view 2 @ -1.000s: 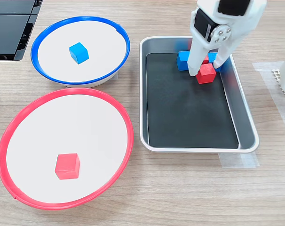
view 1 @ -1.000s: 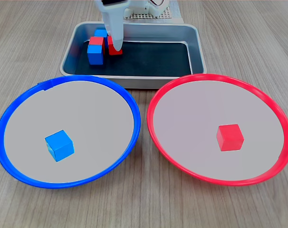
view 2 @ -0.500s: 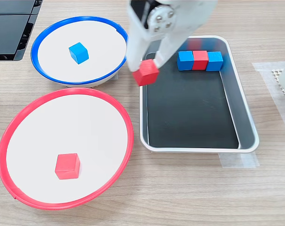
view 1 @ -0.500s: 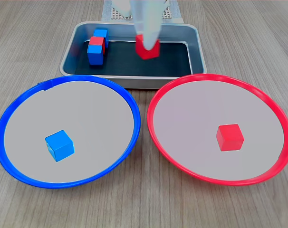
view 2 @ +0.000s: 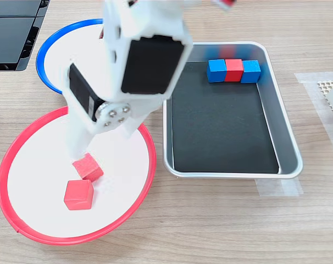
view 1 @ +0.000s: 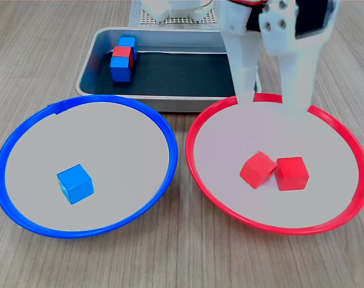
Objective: Move six blocks from tray to matching dishes
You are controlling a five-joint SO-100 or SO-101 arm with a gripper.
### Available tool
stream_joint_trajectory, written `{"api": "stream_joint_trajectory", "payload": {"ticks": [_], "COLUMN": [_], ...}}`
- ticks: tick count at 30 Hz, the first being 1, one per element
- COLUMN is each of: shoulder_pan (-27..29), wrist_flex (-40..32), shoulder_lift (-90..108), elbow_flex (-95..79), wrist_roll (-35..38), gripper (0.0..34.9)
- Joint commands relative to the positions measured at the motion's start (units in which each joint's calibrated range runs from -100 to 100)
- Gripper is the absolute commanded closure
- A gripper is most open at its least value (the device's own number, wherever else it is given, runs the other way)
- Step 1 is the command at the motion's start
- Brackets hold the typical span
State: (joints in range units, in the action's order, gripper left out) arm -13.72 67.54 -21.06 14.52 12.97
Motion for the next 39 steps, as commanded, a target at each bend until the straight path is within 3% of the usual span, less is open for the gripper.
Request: {"api": "stream_joint_trajectory", "payload": {"ticks": [1,3,7,8,10,12,16,22,39], "shoulder_pan": [4.45,7.65,20.82,26.28,31.83,34.75,40.4,39.18,36.16], "wrist_flex": [3.9,7.21,11.75,10.01,6.88,5.06,-0.97,-8.73,-14.17], "shoulder_lift": [12.23,17.94,31.08,34.75,38.24,39.61,41.82,43.02,44.98], "elbow_flex": [-7.83,-12.38,-26.85,-32.77,-39.78,-43.24,-51.52,-57.26,-68.27], "wrist_roll": [3.71,6.59,15.09,18.36,23.98,28.33,39.02,43.37,46.94], "gripper": [33.2,34.6,34.7,34.7,34.7,34.6,30.5,21.8,19.4]}}
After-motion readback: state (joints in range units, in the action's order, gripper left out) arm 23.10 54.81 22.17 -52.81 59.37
